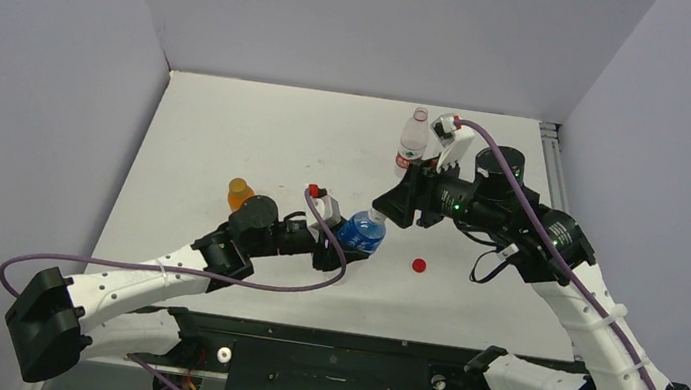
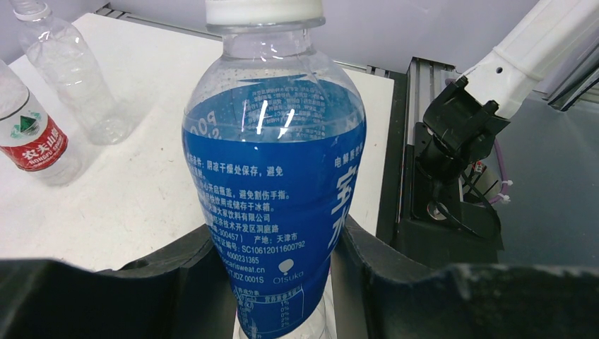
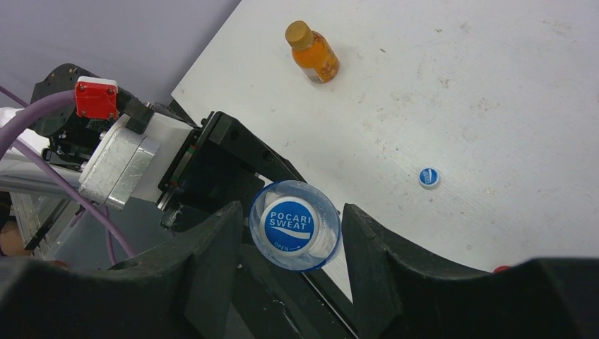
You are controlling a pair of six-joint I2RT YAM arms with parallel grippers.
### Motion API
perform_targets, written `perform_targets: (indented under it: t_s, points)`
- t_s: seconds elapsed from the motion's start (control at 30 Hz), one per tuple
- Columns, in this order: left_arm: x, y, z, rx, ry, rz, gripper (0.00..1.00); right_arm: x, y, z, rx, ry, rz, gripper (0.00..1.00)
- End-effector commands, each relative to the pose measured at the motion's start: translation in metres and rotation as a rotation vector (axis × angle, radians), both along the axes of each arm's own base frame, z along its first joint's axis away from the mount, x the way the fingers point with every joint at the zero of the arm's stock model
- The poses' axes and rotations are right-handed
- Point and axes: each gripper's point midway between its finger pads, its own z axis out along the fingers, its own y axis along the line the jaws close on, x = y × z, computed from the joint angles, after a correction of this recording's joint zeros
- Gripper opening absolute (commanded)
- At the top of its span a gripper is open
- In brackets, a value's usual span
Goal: Screw on the bottle caps
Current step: Screw the bottle cap onto the plastic bottle.
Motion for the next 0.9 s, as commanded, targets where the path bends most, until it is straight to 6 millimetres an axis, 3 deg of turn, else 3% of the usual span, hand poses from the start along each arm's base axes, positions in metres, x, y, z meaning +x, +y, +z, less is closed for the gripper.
perform_targets:
  t_s: [0.0,0.33,0.87]
  points:
    - [-0.001,0.0,0.017,-0.046,-0.023,-0.015,0.0,0.002,0.009,0.007,0.031,-0.018,0.017,0.5]
    - [0.0,0.001,0.019,-0.056,-0.022,-0.01,0.0,0.001,0.01,0.002,0.019,-0.006,0.02,0.41]
    - [0.001,-0.001,0.019,-0.057,-0.016,-0.014,0.0,0.0,0.009,-0.004,0.007,0.007,0.016,0.4]
